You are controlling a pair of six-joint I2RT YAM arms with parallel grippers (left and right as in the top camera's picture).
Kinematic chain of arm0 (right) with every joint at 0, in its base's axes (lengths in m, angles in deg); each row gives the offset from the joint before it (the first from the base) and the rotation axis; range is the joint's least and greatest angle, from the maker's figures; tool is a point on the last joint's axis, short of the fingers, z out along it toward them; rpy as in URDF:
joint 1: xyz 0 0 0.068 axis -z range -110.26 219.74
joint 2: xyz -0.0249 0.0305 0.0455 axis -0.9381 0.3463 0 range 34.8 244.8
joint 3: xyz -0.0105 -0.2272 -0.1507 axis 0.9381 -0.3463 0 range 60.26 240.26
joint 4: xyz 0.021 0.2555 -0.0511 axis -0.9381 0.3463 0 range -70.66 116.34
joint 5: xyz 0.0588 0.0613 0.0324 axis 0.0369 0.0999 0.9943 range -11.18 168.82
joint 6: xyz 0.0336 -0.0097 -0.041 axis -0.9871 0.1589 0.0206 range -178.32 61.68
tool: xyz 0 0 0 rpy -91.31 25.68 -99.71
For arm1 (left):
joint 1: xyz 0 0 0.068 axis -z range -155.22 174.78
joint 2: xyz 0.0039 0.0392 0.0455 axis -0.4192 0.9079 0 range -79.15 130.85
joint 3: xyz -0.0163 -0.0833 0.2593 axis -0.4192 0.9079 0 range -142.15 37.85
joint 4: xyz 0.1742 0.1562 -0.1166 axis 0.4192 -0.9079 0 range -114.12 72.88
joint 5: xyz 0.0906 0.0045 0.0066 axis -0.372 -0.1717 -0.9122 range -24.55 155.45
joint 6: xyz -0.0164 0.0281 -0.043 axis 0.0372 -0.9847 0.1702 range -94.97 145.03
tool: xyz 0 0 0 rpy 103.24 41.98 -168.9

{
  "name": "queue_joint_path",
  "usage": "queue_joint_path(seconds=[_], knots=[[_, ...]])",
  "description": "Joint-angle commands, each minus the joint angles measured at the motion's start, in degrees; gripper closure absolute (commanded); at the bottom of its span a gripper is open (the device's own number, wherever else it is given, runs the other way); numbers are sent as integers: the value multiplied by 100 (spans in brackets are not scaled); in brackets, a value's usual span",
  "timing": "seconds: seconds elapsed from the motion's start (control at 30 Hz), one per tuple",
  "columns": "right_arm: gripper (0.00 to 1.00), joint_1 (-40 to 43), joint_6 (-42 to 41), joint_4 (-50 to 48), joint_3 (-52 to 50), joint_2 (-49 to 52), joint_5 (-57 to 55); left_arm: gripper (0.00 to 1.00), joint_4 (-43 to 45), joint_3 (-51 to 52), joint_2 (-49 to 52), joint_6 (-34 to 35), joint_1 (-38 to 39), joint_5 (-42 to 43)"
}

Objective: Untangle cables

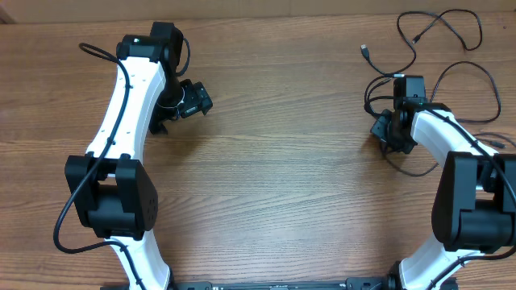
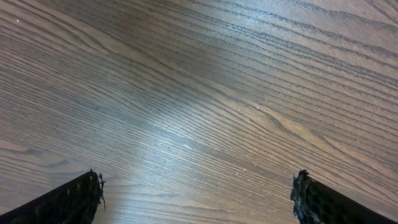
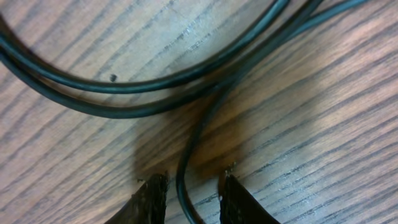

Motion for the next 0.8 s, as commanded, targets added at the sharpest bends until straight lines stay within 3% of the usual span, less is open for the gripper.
queue_joint_path(seconds=[0.0,0.37,0.5,0.77], knots=[[72,0,22,-68,-31,11,-101,0,4,-120,-162,-94,-7,-55],[96,0,20,177,-31,11,-103,0,7,-120,-162,-94,-7,-55],[96,2,-151,452,-28,11,-199,0,4,-120,-162,-94,-7,-55],[96,22,-1532,1281,-28,-37,-1012,0,4,-120,-162,-94,-7,-55]])
